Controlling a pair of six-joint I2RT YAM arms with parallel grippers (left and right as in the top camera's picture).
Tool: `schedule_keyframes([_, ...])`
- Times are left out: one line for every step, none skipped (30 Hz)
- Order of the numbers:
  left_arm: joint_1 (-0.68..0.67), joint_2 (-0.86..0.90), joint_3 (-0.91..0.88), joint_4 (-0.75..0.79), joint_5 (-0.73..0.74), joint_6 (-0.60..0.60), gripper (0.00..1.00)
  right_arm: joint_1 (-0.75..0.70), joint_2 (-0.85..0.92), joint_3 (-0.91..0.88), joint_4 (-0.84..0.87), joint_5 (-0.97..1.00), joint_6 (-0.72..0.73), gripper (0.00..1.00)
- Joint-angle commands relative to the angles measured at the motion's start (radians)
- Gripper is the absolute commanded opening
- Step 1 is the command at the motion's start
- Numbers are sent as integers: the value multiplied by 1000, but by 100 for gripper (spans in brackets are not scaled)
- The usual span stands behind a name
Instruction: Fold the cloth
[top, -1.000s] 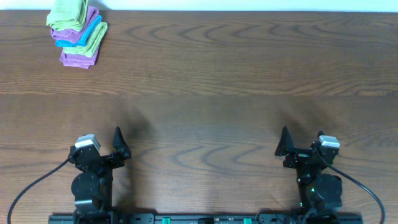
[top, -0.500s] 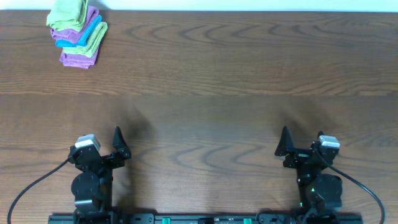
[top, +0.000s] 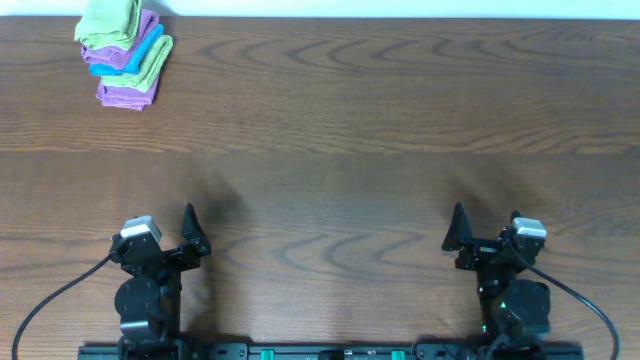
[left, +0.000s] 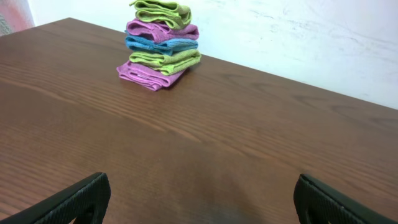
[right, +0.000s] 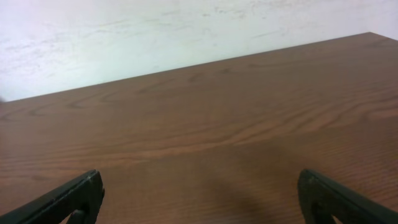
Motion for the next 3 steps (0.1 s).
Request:
schedule_keyframes([6,-6,-19,-31,0,-11,95,-3,-10,-5,0,-4,-7,99])
schedule_keyframes([6,-6,-19,-31,0,-11,95,-3,-10,-5,0,-4,-7,99])
schedule_keyframes([6,-6,-19,-31,0,-11,95,-3,-10,-5,0,-4,-7,99])
